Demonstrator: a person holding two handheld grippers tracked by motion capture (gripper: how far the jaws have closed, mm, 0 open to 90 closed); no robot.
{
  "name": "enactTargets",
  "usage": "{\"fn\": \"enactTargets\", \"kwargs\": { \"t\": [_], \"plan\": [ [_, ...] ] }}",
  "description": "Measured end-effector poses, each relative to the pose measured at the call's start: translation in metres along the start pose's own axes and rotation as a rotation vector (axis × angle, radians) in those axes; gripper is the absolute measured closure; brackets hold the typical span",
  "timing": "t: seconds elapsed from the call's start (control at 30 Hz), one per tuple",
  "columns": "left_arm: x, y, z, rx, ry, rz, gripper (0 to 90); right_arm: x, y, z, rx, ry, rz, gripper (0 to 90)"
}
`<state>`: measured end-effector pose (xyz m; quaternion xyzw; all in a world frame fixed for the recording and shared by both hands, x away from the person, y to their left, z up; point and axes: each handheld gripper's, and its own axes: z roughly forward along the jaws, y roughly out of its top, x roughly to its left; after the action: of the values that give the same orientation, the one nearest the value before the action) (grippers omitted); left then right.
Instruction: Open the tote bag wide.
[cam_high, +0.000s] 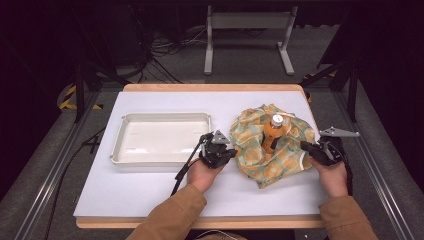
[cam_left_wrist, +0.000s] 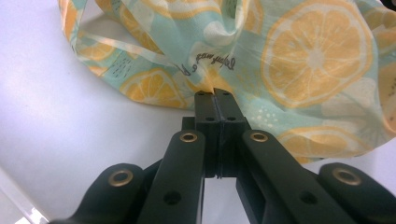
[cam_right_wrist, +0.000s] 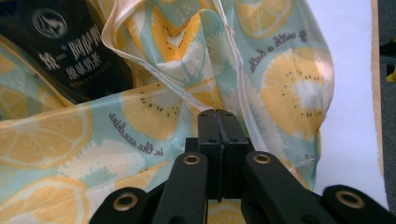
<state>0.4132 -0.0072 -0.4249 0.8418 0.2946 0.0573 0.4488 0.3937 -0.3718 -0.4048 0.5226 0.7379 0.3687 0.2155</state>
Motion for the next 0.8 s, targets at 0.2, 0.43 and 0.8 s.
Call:
{"fn": "enactTargets", "kwargs": {
  "t": [0.2, 0.43, 0.8],
  "plan": [
    [0.000, -0.002, -0.003, -0.011, -0.006, -0.004, 89.2, 0.000, -0.005, 0.000, 0.009, 0.016, 0.002, 87.4],
    [-0.003, 0.000, -0.003, -0.021, -0.014, 0.010, 89.2, 0.006, 0.006, -0.029, -0.098, 0.031, -0.030, 79.1],
    [-0.006, 0.002, -0.003, -0.030, -0.028, 0.011, 87.8, 0.025, 0.048, -0.062, -0.223, 0.095, -0.109, 70.2]
  ]
}}
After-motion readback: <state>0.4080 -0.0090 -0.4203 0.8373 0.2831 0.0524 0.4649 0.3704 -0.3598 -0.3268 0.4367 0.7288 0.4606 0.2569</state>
